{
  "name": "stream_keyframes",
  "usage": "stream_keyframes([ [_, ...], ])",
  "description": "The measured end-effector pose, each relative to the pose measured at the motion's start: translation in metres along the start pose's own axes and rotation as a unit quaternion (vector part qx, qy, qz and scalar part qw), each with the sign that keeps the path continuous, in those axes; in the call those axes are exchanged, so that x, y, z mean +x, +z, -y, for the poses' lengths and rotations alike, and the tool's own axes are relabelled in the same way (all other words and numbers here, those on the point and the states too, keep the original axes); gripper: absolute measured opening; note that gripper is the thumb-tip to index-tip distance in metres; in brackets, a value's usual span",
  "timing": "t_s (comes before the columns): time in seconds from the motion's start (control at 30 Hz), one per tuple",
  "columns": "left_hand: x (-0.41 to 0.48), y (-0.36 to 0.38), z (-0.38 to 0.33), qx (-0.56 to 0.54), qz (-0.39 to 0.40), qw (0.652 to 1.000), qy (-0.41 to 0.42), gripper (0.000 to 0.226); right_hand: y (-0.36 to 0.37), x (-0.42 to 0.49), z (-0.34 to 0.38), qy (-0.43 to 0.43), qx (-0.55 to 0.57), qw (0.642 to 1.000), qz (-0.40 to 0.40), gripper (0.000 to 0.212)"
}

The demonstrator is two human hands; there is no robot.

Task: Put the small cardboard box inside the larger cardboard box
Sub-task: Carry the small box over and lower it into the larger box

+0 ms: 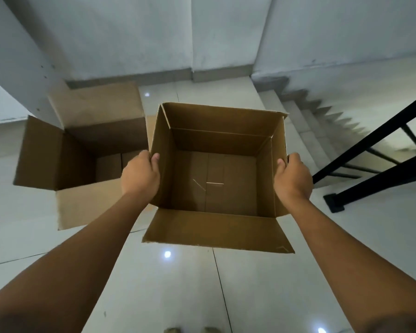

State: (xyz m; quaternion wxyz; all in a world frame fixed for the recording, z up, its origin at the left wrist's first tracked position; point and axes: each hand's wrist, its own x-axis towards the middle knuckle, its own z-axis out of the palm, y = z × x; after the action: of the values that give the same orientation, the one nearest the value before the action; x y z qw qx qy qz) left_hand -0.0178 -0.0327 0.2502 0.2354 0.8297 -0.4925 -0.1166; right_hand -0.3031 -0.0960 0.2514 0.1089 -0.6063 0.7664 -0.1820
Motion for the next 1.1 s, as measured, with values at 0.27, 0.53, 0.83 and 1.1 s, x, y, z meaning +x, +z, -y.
stream_keyframes([
  [0.27,0.065,-0.068,0.023,-0.012,-0.063,0.998,-0.009,0.035,-0.010,0.024,0.098,-0.036,0.036,0.998,-0.023,0.025],
  [0.53,0.160,-0.107,0.119,-0.011,-0.092,0.995,-0.035,0.038,0.063,0.034,0.227,-0.052,0.066,0.996,-0.021,0.024],
  [0.83,0.244,-0.126,0.238,0.014,-0.089,0.994,-0.054,0.032,0.163,0.032,0.334,-0.062,0.094,0.994,0.015,0.024],
  [1.1,0.275,-0.107,0.323,0.076,-0.082,0.990,-0.086,0.046,0.240,0.035,0.369,-0.093,0.098,0.988,0.079,0.020],
])
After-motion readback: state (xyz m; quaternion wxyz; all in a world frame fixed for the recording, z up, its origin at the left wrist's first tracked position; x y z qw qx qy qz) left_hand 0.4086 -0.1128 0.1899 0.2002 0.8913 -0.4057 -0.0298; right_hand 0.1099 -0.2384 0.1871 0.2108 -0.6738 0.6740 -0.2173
